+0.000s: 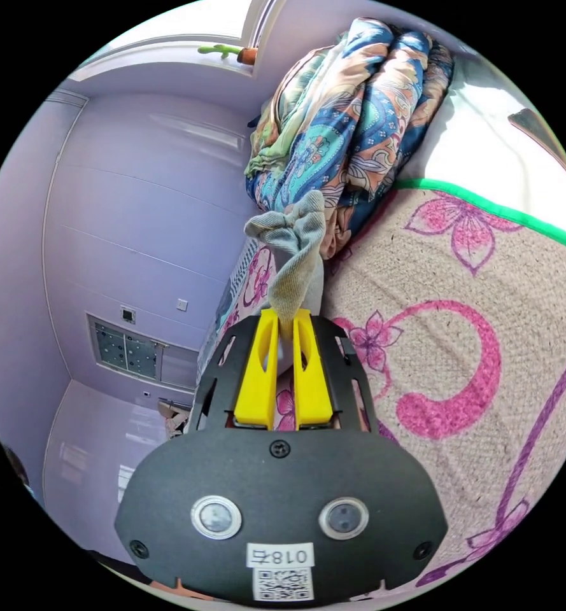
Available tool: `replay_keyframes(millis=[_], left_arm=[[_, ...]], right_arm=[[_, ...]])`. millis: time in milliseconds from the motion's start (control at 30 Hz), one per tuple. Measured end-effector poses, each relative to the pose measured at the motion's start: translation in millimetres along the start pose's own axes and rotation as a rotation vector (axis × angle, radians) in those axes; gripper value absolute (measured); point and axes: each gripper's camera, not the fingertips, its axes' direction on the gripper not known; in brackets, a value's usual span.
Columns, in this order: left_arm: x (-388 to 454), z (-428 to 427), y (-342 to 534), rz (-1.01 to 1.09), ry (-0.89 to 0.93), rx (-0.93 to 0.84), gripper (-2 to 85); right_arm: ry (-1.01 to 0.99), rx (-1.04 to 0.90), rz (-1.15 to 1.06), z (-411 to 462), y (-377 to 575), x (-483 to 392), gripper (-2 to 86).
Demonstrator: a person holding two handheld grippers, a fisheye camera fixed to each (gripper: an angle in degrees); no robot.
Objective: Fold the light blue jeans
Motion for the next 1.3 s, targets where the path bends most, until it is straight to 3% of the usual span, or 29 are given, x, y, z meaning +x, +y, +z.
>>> replay_keyframes(millis=[333,467,633,900,1033,1133,1233,1300], left_arm=[[37,28,12,-0.099,-0.062,-0.006,17.3],[44,41,-6,-0.098,-0.044,-0.041,9.1],[38,36,-17,-0.114,0.054,-0.009,5.1],[75,-79,-57,0.22,0.203,0.063,5.1],[9,-132,-31,0.257,0.197,-0.011,5.2],[-71,-137,3,0.125,0.164,-0.104,5.2],[-116,-118,33,0.06,0.131,-0.215,5.0],[-121,-119,42,0.062,0.175,-0.171,5.1]], right_arm=[[-0.069,0.022,-0.026,-24,18,27,3.9],[-0.092,0.015,-0.043,-28,20,34,4.1],[-0.035,-0.043,-0.033,-27,15,39,4.0],[0.087,-0.201,-0.303,-45,-25,-32,4.0],[0.116,-0.334,-0.366,-86,-1,-4,5.3],[0.115,-0.401,-0.294,-118,43,55,3.6],[0.167,-0.385,-0.19,-146,88,106,1.0],[0.154,-0.31,-0.153,-166,107,120,0.6]])
